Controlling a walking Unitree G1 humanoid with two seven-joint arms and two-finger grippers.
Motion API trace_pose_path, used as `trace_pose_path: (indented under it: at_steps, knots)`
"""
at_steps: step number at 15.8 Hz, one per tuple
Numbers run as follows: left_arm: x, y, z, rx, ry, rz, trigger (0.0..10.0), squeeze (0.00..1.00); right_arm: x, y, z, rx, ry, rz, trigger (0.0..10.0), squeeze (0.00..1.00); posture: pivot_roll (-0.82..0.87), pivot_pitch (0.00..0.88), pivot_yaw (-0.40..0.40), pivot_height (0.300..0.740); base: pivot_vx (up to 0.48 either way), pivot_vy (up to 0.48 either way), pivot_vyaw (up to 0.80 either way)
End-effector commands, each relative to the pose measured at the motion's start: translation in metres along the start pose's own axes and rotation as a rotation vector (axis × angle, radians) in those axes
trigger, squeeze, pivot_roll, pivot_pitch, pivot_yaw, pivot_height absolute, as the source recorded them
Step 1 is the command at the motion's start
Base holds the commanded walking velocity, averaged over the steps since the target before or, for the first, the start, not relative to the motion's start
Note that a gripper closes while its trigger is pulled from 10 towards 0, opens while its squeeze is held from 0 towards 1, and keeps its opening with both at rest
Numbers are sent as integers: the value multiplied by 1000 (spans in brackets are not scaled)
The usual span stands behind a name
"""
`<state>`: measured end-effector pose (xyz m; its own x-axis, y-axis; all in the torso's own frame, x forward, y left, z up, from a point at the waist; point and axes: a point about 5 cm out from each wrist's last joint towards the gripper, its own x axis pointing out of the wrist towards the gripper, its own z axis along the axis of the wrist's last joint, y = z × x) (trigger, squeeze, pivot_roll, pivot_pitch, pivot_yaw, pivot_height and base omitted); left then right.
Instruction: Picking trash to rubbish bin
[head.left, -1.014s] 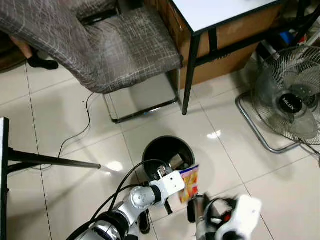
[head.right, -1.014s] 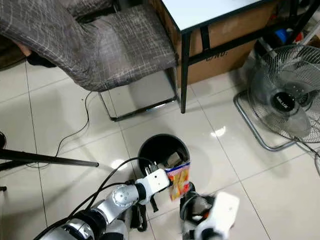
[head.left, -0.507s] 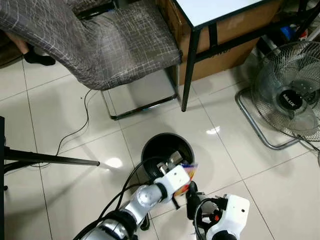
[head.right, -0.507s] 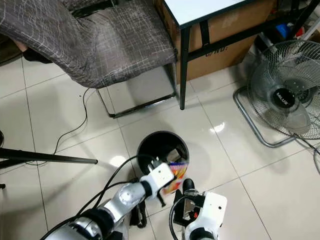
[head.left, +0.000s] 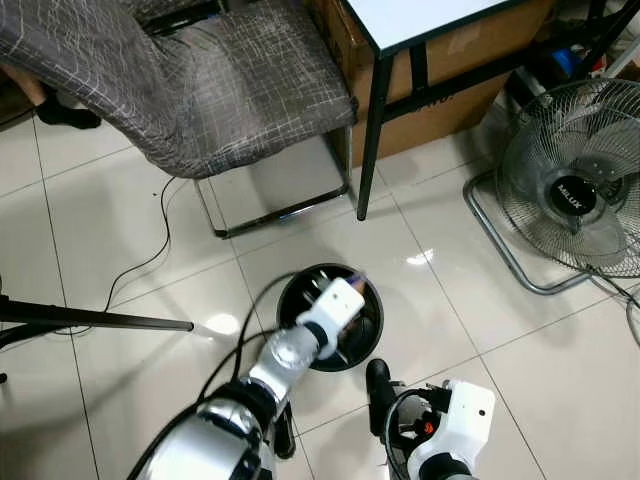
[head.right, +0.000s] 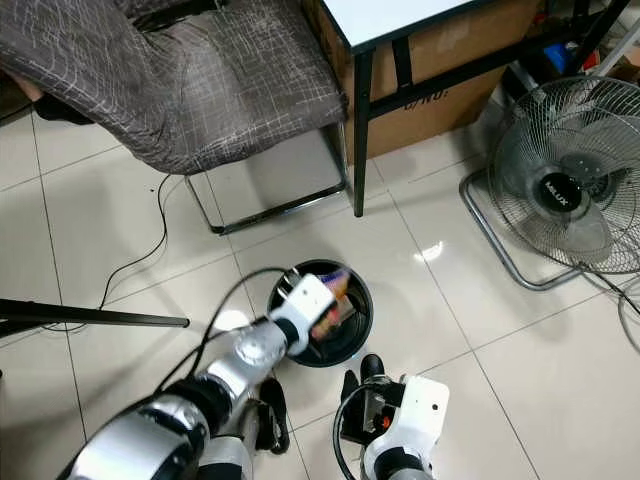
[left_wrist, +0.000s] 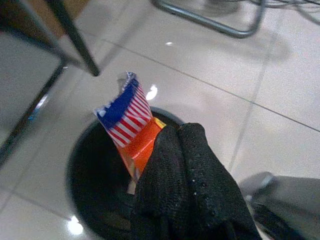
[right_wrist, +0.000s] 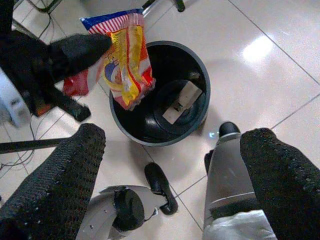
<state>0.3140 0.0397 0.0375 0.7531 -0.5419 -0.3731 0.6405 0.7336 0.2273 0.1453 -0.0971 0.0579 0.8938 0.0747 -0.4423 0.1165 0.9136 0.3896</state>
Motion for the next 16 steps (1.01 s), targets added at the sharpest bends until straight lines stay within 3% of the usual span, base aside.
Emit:
trace_pose_path:
  at_steps: [1, 5, 12, 13, 14, 15, 16]
  knots:
    - [-5, 0, -17, -37, 72, 24, 10000, 0, 7, 23, 12, 77, -43, 57, 10000, 0, -137, 414, 70, 740, 0, 0, 0]
    - [-9, 17, -22, -69, 111, 94, 10000, 0, 7, 24, 12, 71, -42, 63, 10000, 0, -136, 416, 66, 740, 0, 0, 0]
    - [-11, 20, -27, -72, 139, 106, 10000, 0, 7, 24, 12, 59, -36, 73, 10000, 0, -132, 418, 63, 740, 0, 0, 0]
    - [-11, 19, -27, -84, 138, 101, 10000, 290, 7, 24, 12, 57, -36, 74, 10000, 0, -132, 418, 63, 740, 0, 0, 0]
    - [-11, 18, -27, -97, 135, 96, 10000, 847, 7, 25, 12, 57, -35, 74, 10000, 0, -132, 418, 63, 740, 0, 0, 0]
    - [-11, 18, -27, -105, 133, 93, 10000, 1000, 7, 25, 12, 56, -35, 75, 10000, 0, -133, 420, 64, 740, 0, 0, 0]
    - [-10, 18, -27, -108, 133, 92, 10000, 1000, 7, 25, 11, 55, -35, 74, 10000, 0, -133, 420, 64, 740, 0, 0, 0]
